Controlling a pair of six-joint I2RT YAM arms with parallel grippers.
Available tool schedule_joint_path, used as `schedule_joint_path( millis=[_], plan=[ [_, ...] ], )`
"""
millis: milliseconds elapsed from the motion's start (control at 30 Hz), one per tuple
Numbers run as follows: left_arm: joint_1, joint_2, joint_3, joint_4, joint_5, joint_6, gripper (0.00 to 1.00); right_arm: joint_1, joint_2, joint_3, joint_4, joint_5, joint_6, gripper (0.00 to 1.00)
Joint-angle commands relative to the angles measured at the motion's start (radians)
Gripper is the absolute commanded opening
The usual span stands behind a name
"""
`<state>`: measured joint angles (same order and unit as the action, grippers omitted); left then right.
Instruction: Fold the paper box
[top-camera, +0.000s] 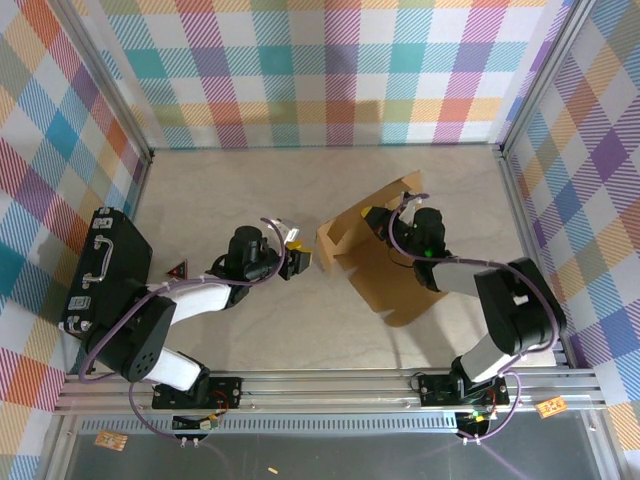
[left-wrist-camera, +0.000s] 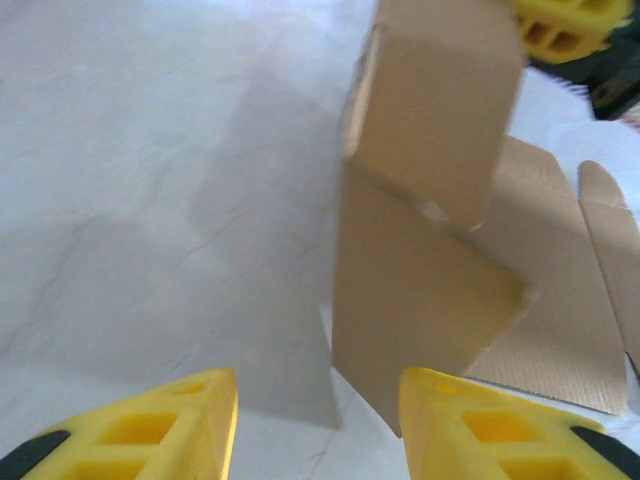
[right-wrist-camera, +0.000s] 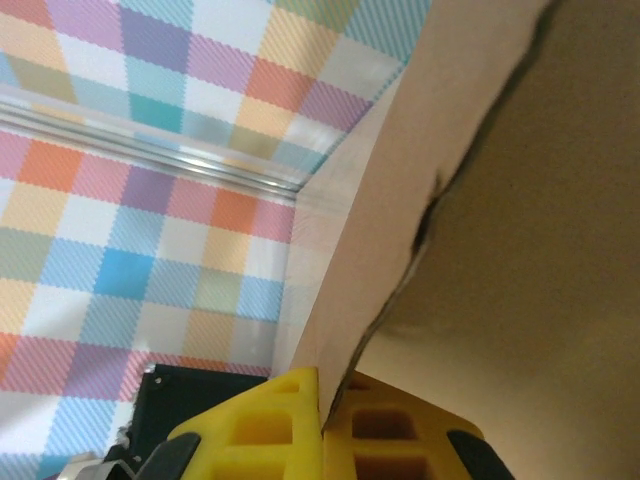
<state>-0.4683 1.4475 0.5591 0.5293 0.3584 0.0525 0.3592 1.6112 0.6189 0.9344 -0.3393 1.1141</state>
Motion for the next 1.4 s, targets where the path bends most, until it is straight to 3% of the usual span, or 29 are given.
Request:
schedule_joint_path(
  millis=[0, 100, 233, 400, 567, 867, 967, 1100, 1367],
  plan=[
    [0.050, -0.066, -0.027, -0.080, -0.061, 0.015, 0.45, -0.003, 0.061, 0.001, 0.220, -0.053, 0.093, 0.00],
    [0.060, -0.055, -0.020, -0.067, -0.021, 0.032, 0.42, -0.003, 0.054, 0.013, 0.171, -0.053, 0.111, 0.00],
    [0.008, 0.065, 0.129, -0.227, 0.008, 0.138, 0.40, -0.004, 0.025, 0.035, 0.064, -0.055, 0.084, 0.00],
    [-0.022, 0.167, 0.170, -0.069, 0.128, 0.170, 0.48, -0.005, 0.039, 0.039, 0.047, -0.065, 0.100, 0.01],
    [-0.078, 0.221, 0.259, -0.063, 0.221, 0.227, 0.53, -0.005, 0.039, 0.053, 0.029, -0.067, 0.119, 0.19],
    [-0.131, 0.353, 0.348, 0.043, 0.029, 0.236, 0.49, -0.005, -0.002, 0.102, -0.146, -0.103, 0.054, 0.31],
    [-0.176, 0.369, 0.363, 0.052, -0.095, 0.267, 0.50, -0.005, -0.007, 0.101, -0.169, -0.101, 0.059, 0.26],
    [-0.240, 0.413, 0.353, 0.193, -0.275, 0.249, 0.51, -0.005, 0.007, 0.076, -0.136, -0.082, 0.095, 0.17],
    [-0.286, 0.521, 0.370, 0.336, -0.449, 0.223, 0.44, -0.004, -0.022, 0.073, -0.180, -0.056, 0.098, 0.09]
  ],
)
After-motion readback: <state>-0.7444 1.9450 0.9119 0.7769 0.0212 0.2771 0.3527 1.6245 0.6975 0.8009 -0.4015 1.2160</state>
